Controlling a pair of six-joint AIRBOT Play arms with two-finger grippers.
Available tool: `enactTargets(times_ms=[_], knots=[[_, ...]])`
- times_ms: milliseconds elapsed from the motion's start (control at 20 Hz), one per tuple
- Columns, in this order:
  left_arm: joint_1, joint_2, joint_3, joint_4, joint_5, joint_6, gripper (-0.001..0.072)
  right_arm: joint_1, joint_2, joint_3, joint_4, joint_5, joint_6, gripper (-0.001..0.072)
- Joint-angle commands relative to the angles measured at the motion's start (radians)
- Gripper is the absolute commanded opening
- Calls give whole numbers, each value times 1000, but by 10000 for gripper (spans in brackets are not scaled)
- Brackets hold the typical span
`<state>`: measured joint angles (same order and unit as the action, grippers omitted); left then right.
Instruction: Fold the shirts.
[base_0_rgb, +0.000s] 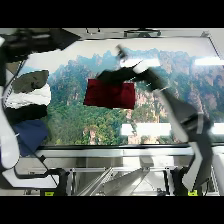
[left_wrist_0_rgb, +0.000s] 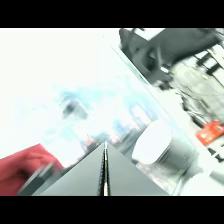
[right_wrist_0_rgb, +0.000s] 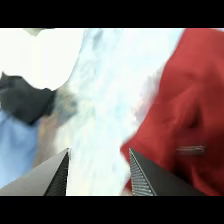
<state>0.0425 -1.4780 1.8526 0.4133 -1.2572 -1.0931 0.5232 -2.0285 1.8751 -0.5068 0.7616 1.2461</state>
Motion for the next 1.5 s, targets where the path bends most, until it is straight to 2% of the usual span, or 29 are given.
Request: enactTargets(times_ms=[0, 50, 100, 250, 450, 500, 600, 650, 700, 800, 950, 1300, 1350, 1450], knots=[[63, 86, -105, -15, -20, 50, 3, 179, -127, 1, -8, -312, -4, 432], [64, 87, -130, -24, -30, 63, 3, 172, -121, 1, -20, -269, -4, 488], [64, 87, -149, -22, -32, 77, 3, 147, -101, 1, -36, -204, -3, 508], [64, 87, -198, -23, -12, 89, 3, 0, -6, 1, -64, 51, -2, 501], [64, 87, -217, -23, -26, 109, 3, -255, 125, 1, -80, 455, 52, 497], [64, 87, -217, -23, -24, 110, 3, -309, 147, 1, -116, 530, 77, 442], [64, 87, -217, -23, -45, 110, 3, -395, 171, 0, -286, 632, 177, 428], [64, 87, -217, -23, -58, 110, 3, -423, 170, -4, -358, 652, 218, 445], [64, 87, -217, -23, -69, 110, 3, -442, 168, -24, -409, 646, 245, 517], [63, 87, -217, -23, -82, 109, 3, -449, 157, -98, -417, 571, 251, 525], [63, 87, -217, -23, -86, 110, 3, -434, 96, -192, -325, 468, 241, 525], [63, 87, -217, -23, -98, 117, 3, -425, -69, -195, -114, 461, 157, 521], [63, 87, -217, -23, -98, 117, 3, -417, -75, -195, -81, 456, 134, 494], [63, 87, -217, -23, -97, 117, 3, -394, -79, -194, -27, 434, 89, 337]])
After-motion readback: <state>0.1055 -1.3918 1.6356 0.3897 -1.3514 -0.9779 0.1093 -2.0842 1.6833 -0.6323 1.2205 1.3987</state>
